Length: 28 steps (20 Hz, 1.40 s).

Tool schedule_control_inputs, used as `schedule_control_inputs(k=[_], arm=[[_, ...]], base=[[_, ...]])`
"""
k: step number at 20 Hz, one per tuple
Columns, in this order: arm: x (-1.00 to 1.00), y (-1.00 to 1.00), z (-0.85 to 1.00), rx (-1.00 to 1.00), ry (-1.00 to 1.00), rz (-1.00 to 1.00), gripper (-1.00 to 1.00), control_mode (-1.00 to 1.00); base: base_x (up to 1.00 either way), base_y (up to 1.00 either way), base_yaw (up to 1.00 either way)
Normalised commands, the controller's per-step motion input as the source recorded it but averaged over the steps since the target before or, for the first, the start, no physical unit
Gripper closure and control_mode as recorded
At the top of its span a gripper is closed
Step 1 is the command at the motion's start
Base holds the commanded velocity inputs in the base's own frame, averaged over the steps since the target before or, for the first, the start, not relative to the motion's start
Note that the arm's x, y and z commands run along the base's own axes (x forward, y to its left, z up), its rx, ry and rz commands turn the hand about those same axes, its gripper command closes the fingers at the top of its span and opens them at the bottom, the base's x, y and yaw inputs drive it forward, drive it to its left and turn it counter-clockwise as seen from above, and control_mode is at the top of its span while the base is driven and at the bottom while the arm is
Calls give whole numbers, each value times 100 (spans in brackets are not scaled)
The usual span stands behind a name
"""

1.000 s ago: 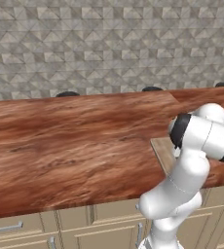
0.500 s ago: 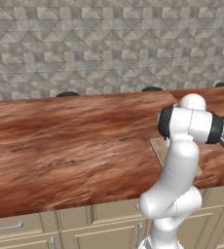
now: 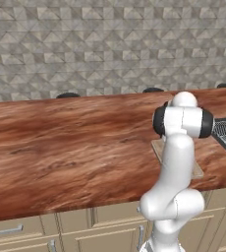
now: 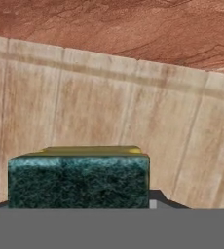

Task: Pick up the sponge from the counter and clean the cutting board by briefly scrubbing or pressing down on the cutting board. Once finished, release the sponge.

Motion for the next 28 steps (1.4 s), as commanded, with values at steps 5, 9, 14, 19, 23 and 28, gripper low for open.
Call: schedule_control_inputs(k=[5,9,14,19,23,28], arm=[[42,40,-22,0,0,0,100,-100],[-6,85,-51,-1,0,0,100,-100],[-3,97,-34,-3,0,0,100,-100],[-28,100,-38,0,1,0,100,-100],[-71,95,-40,0,7,0,100,-100],[-85,98,-24,0,6,0,100,-100]], base=[[0,0,0],[0,0,0],[0,0,0],[0,0,0],[0,0,0],[0,0,0]])
